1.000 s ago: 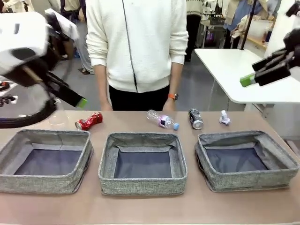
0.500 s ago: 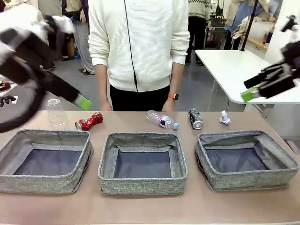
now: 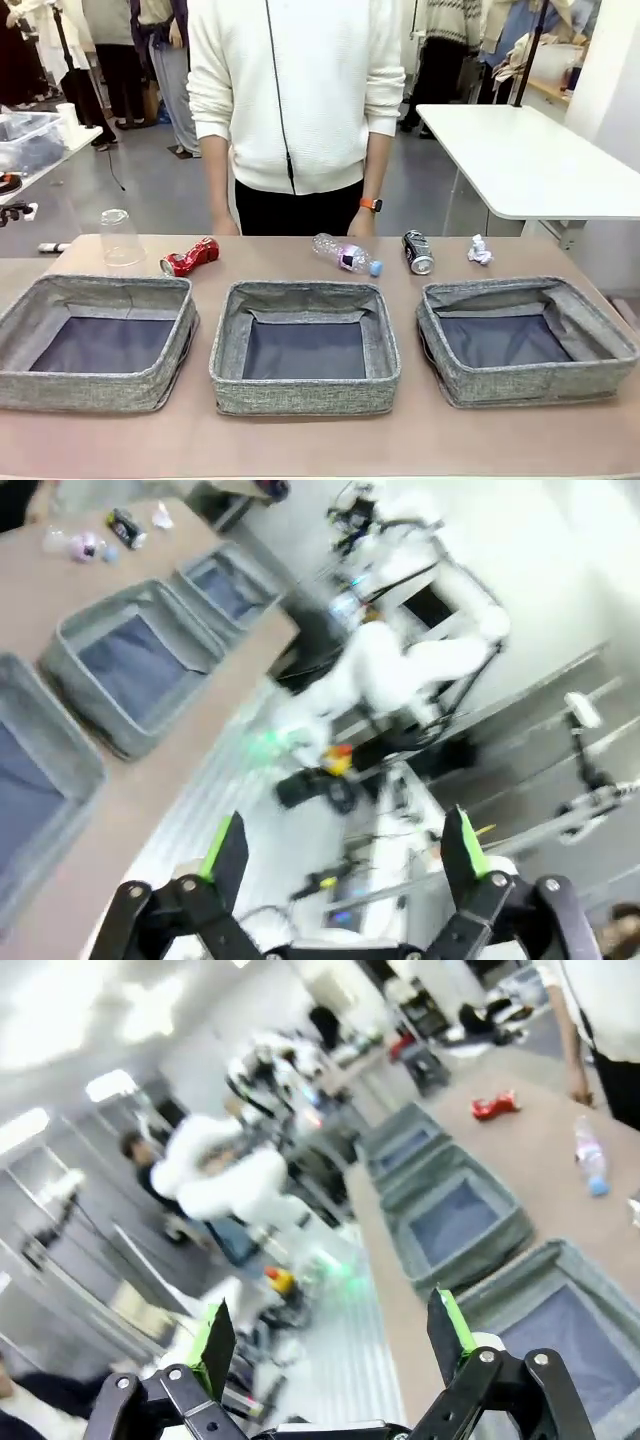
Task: Sort the waste into the appropriate baskets.
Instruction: Pick up the waste item pointed out by the person.
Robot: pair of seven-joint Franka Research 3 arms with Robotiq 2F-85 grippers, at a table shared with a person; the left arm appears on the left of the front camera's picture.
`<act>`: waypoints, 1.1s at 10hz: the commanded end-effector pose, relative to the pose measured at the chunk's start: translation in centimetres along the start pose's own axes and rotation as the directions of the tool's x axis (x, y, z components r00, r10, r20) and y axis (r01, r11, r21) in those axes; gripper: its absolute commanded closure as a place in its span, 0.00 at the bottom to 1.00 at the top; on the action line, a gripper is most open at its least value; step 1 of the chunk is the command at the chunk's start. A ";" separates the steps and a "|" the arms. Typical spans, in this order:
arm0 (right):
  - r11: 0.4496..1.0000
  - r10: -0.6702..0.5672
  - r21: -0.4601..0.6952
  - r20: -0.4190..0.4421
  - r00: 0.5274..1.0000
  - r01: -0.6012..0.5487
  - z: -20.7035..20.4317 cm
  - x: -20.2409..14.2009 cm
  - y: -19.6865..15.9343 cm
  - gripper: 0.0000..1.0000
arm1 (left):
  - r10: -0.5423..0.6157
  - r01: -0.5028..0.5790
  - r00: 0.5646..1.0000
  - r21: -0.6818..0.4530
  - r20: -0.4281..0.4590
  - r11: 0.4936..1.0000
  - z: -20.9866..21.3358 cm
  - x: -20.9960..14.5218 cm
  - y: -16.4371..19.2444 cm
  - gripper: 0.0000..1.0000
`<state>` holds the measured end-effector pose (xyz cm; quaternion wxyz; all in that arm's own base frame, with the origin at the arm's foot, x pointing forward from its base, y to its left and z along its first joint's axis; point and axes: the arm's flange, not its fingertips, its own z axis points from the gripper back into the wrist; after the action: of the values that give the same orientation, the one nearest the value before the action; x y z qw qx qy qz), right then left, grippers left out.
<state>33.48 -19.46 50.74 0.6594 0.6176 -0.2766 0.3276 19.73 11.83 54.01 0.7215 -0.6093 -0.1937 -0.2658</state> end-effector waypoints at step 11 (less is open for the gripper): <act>0.972 -0.212 0.132 0.149 0.966 0.193 0.6 0.8 -3.6 0.00 | 0.264 -0.234 0.950 -0.181 0.167 0.955 5.3 -6.9 6.7 0.00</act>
<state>36.72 -19.99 49.11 0.6271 0.7055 -0.2445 0.2218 18.59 18.80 45.63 0.6836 -0.7028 -0.1529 -0.1243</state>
